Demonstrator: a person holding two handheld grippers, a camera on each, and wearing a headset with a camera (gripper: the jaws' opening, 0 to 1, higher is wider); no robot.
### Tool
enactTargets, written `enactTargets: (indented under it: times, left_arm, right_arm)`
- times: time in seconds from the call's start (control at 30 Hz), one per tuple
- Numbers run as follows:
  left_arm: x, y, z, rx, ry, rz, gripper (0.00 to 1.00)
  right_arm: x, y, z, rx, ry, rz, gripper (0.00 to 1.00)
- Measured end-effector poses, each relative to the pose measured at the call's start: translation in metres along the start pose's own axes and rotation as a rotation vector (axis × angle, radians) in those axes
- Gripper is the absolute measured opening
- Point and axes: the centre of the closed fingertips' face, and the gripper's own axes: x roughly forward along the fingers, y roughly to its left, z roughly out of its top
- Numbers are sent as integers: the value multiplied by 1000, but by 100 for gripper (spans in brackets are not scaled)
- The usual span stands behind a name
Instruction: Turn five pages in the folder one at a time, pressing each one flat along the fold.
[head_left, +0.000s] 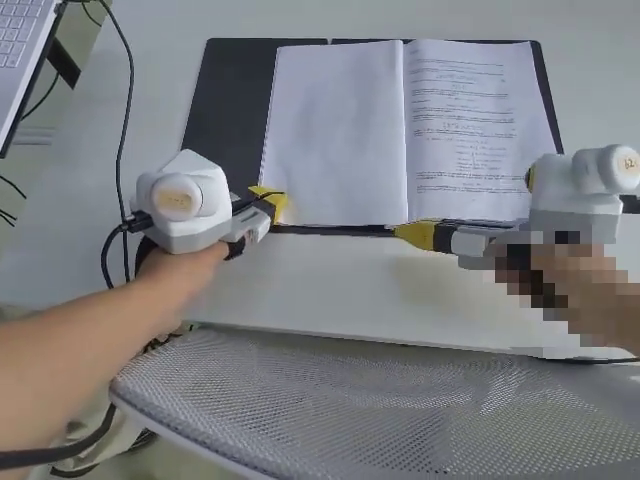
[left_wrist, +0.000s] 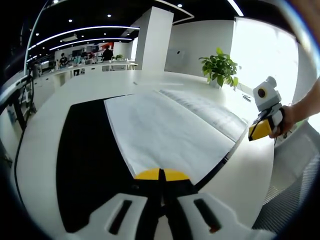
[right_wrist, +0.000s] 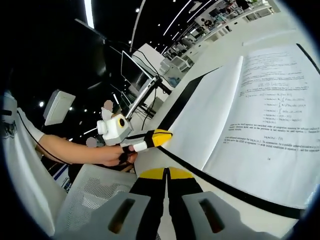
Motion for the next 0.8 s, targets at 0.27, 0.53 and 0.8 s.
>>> enactTargets:
  times: [0.27, 0.53, 0.8]
  left_arm:
    - [-1, 0, 1, -7, 19, 0, 0]
    - [-9, -3, 5, -34, 25, 4, 7]
    - [-32, -8, 20, -71, 7, -2, 13]
  right_arm:
    - [-30, -13, 7, 7, -70, -83, 4]
    - [-64, -22, 10, 0, -119, -165, 11]
    - [-87, -17, 21, -44, -161, -225, 25]
